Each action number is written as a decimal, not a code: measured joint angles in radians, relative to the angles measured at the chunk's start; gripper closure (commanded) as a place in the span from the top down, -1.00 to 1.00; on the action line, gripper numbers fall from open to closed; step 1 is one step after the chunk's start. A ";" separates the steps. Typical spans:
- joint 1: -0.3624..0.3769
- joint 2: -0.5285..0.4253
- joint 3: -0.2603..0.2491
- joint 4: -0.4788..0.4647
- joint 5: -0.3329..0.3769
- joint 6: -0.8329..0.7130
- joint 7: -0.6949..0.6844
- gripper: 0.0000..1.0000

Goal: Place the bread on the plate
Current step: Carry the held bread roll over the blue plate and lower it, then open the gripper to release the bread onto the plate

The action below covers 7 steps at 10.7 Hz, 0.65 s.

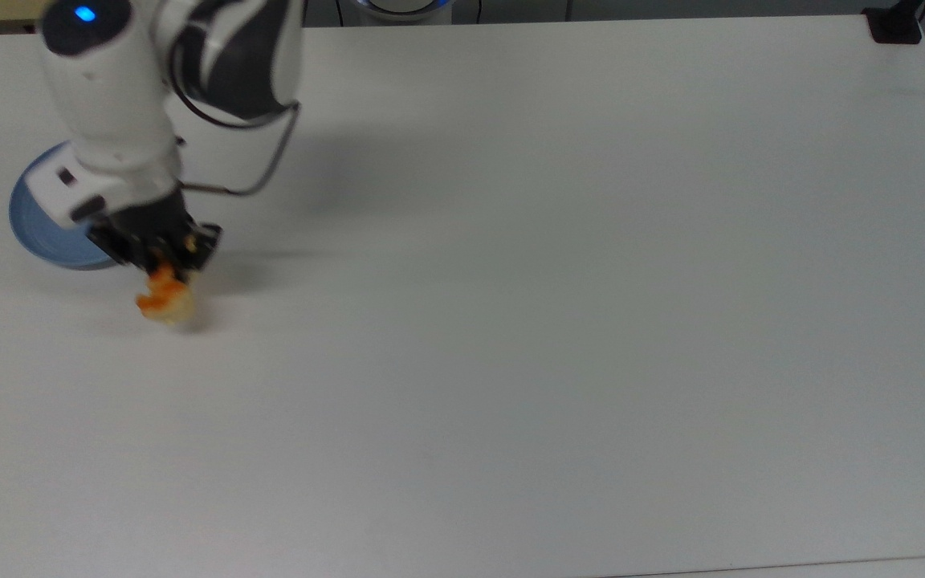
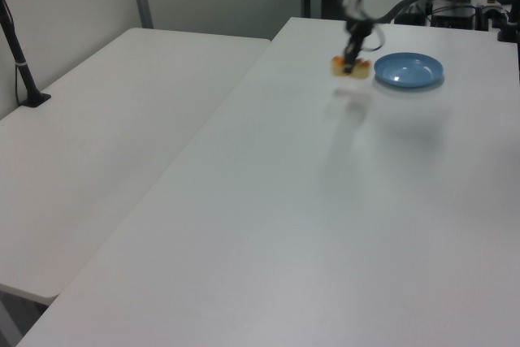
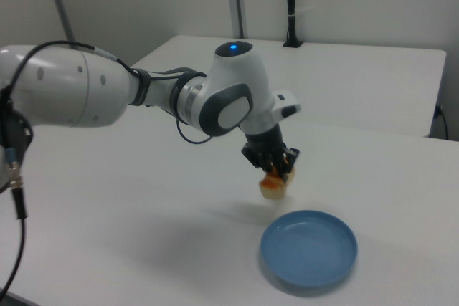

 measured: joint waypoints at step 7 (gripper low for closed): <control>-0.236 -0.075 0.004 -0.167 0.000 0.024 -0.474 0.99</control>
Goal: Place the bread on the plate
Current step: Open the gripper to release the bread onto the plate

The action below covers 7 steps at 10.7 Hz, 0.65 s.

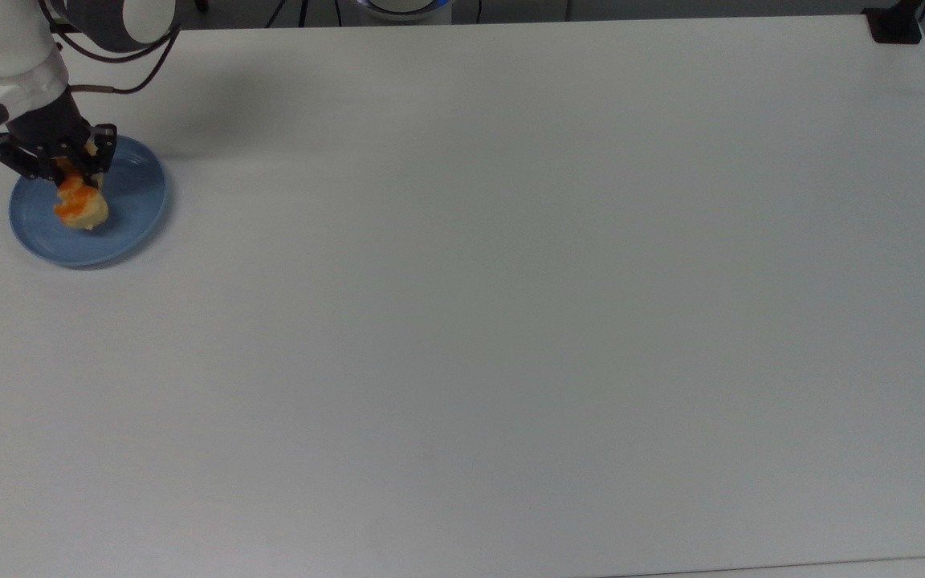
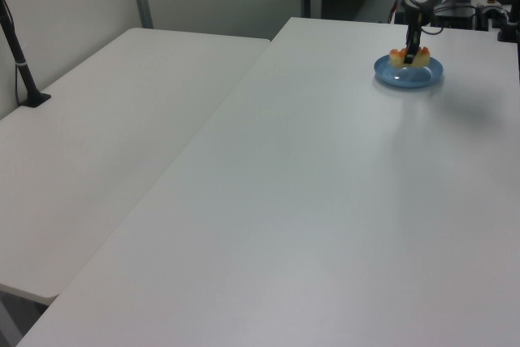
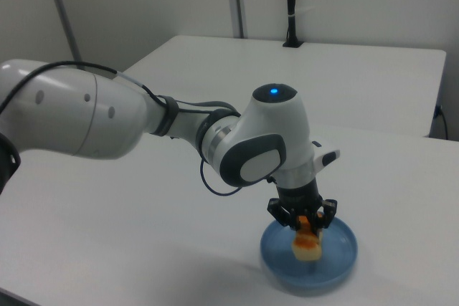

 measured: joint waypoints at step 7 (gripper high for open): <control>0.012 0.010 0.028 0.052 0.003 0.021 0.060 1.00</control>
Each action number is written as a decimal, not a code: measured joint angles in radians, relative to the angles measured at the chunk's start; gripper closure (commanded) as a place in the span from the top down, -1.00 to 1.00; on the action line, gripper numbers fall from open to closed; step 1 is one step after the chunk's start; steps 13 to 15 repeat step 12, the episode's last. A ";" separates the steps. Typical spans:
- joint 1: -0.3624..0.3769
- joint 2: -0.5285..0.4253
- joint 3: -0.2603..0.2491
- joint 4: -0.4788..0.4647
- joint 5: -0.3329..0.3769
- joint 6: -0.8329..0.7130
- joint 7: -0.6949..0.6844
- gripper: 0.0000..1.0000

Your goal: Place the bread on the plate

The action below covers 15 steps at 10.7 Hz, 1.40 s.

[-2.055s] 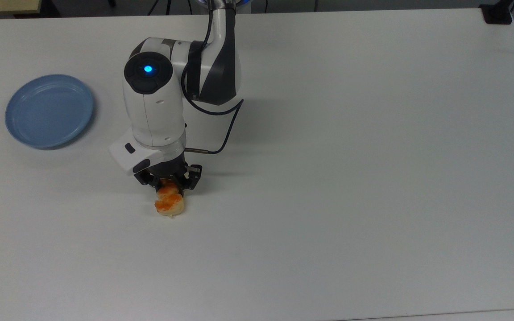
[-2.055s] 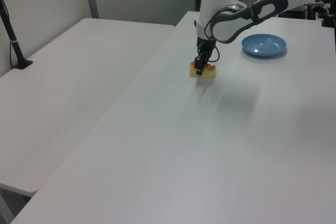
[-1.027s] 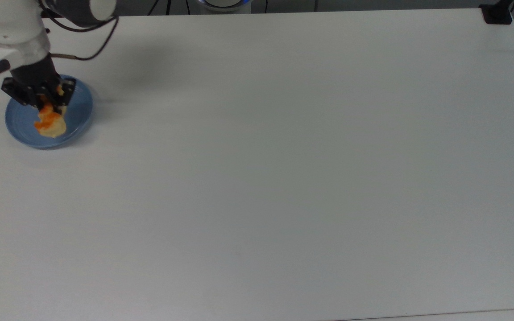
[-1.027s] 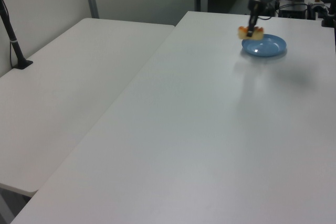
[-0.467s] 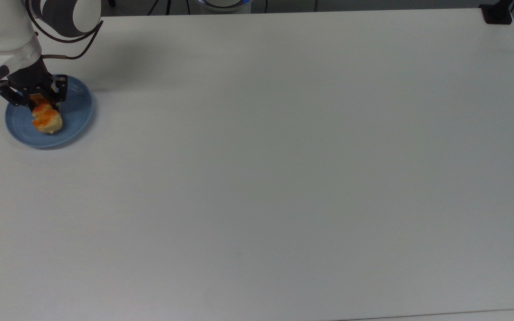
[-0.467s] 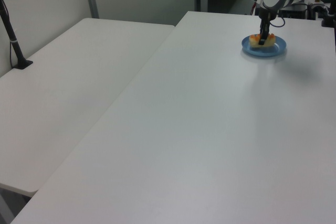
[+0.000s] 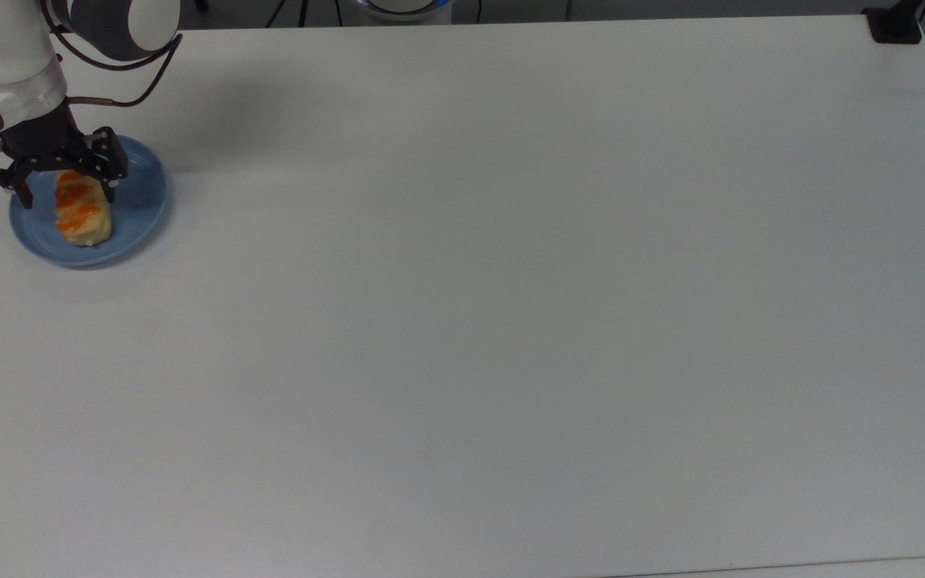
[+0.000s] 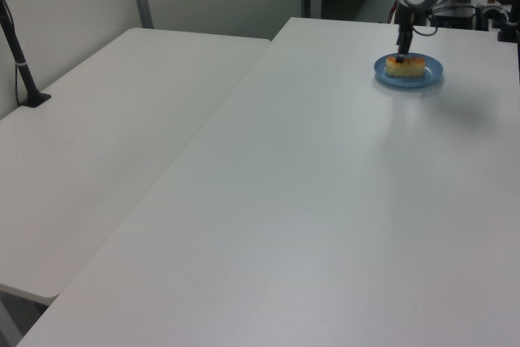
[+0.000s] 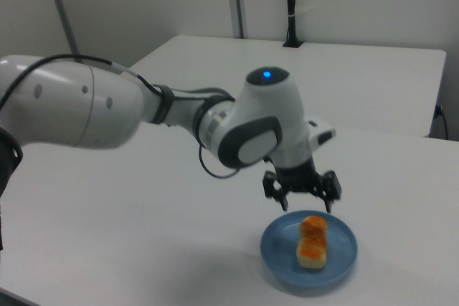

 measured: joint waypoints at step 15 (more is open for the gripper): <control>0.436 -0.343 0.024 0.206 -0.034 -0.726 0.755 1.00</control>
